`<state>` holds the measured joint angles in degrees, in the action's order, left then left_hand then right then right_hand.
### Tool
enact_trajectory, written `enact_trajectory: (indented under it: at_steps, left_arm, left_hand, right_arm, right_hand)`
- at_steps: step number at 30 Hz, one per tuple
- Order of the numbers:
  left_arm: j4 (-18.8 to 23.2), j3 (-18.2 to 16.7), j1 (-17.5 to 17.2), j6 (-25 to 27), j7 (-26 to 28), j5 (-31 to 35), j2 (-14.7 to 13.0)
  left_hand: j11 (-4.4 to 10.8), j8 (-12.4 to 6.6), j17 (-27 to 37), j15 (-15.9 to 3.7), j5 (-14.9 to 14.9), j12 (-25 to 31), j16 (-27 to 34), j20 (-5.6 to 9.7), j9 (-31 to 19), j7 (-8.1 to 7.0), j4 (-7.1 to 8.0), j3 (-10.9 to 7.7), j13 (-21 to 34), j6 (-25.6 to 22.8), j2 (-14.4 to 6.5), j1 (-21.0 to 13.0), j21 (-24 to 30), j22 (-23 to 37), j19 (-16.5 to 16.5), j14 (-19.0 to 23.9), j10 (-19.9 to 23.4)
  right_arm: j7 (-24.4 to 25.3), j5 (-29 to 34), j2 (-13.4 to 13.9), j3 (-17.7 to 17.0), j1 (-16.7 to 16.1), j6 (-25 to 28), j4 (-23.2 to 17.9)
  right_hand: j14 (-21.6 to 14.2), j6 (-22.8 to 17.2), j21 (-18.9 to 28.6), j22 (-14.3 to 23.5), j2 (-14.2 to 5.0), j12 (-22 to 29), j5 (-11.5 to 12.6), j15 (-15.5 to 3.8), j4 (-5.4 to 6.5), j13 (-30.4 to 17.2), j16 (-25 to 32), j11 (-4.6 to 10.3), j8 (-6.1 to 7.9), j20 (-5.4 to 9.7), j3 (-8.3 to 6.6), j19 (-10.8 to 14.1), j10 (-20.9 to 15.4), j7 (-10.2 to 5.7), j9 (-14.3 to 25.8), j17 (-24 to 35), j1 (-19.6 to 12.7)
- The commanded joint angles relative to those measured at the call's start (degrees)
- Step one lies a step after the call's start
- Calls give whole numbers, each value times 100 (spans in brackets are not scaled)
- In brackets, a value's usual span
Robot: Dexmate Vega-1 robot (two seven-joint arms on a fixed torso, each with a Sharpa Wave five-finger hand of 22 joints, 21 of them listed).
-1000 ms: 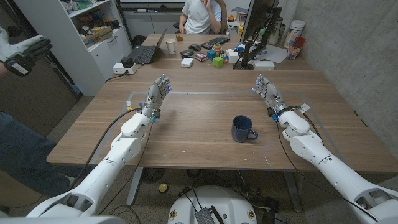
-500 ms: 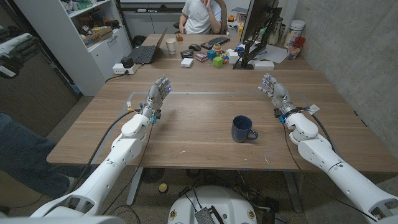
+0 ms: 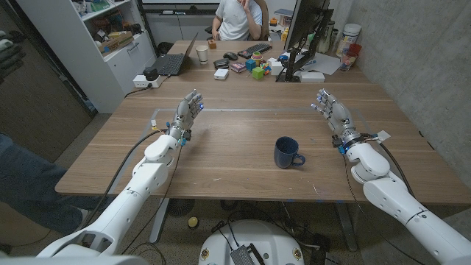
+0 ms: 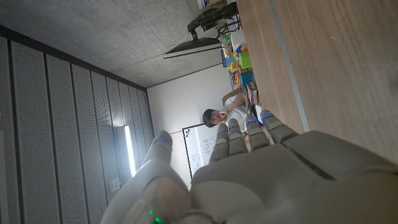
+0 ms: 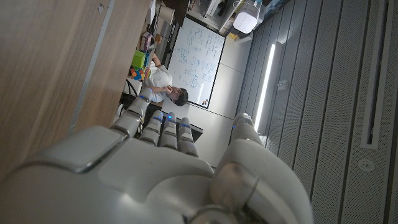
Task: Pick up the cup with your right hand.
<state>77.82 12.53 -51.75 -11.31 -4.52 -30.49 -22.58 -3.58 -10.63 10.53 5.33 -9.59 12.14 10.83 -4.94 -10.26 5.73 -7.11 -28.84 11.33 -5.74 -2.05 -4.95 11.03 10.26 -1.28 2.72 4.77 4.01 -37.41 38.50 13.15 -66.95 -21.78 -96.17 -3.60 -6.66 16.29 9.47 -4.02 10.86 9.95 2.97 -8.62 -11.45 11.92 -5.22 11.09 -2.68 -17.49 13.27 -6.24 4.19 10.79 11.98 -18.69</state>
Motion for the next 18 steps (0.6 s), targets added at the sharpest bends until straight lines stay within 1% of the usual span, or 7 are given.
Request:
enact_trajectory:
  at_steps: [1,8,12,14,16,17,18]
  left_arm:
    - [-78,76,120,38,-106,39,69]
    - [-94,114,172,98,-128,65,82]
    - [-113,131,220,148,-130,87,80]
    - [-123,139,248,165,-135,100,77]
    - [-135,151,281,189,-153,115,66]
    - [-138,155,295,200,-155,123,62]
    - [-142,160,311,212,-165,131,53]
  left_hand:
    - [9,-40,12,26,-30,25,16,-57,-17,-1,-7,-55,11,-35,-38,-59,22,11,-15,10,50]
    - [-2,-42,12,29,-31,27,15,-65,-18,-2,-11,-60,11,-44,-45,-65,22,11,-8,8,56]
    - [-14,-44,12,37,-31,23,15,-61,-18,3,-12,-62,11,-52,-48,-67,22,12,-4,10,48]
    - [-21,-45,12,42,-31,24,15,-61,-18,6,-13,-63,11,-58,-50,-69,22,12,-2,10,50]
    - [-17,-45,12,41,-31,26,14,-65,-18,4,-13,-64,11,-60,-52,-70,22,12,1,9,55]
    - [-19,-44,12,42,-31,26,15,-72,-19,4,-14,-65,12,-59,-53,-71,21,12,4,10,56]
    - [-18,-45,12,41,-31,25,15,-93,-19,7,-14,-66,12,-62,-55,-72,19,12,11,10,54]
  right_arm:
    - [178,156,301,-329,-805,-138,-687]
    - [341,337,427,-571,-1298,-153,-949]
    - [435,418,369,-717,-1619,-295,-1052]
    - [486,481,347,-782,-1777,-335,-1137]
    - [514,556,377,-853,-1937,-315,-1244]
    - [532,600,386,-888,-2018,-309,-1300]
    - [527,623,405,-925,-2098,-296,-1354]
  right_hand:
    - [-38,-12,-36,24,18,37,36,15,-37,-9,-4,-40,15,-3,-1,43,-25,60,14,8,-70]
    - [-46,-3,-53,24,35,39,34,13,-44,-4,-3,-47,13,-7,2,53,-28,60,14,0,-94]
    - [-71,2,-59,24,49,40,34,4,-55,0,4,-70,13,-27,0,88,-30,71,14,-7,-127]
    - [-125,4,-54,24,56,44,38,10,-82,4,19,-50,19,-94,-20,184,-34,71,18,-19,-208]
    - [-224,19,-50,24,66,57,43,19,-117,4,48,-37,26,-204,-55,309,-61,78,25,-33,-338]
    - [-271,26,-42,24,78,67,42,31,-136,3,57,-47,33,-282,-81,420,-85,84,30,-43,-440]
    - [-273,44,-39,24,84,66,42,27,-142,1,54,-43,29,-314,-91,467,-82,96,33,-46,-482]
